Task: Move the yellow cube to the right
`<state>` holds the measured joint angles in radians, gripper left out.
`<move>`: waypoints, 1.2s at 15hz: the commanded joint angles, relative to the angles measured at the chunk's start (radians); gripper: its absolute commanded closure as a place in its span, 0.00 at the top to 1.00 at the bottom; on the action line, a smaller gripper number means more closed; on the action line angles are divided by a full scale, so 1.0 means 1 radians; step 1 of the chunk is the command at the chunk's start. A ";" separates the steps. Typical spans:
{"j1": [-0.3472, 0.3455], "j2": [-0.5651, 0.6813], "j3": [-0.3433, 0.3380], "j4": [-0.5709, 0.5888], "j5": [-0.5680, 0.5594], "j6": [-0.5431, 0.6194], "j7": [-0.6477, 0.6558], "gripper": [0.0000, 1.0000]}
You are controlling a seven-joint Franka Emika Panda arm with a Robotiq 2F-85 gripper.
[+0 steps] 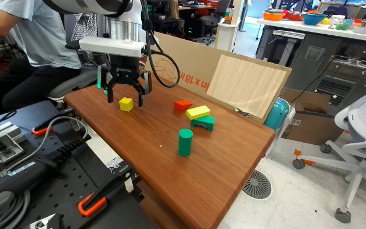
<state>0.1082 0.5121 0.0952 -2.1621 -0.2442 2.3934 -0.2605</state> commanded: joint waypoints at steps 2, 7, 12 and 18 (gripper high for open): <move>0.013 0.062 -0.014 0.062 -0.009 -0.019 0.046 1.00; 0.013 0.070 -0.005 0.085 0.002 -0.013 0.060 0.63; -0.016 0.007 0.004 0.052 0.056 -0.004 0.070 0.22; -0.064 -0.135 -0.009 -0.069 0.151 0.018 0.097 0.08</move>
<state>0.0769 0.4833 0.0899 -2.1383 -0.1368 2.3930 -0.1806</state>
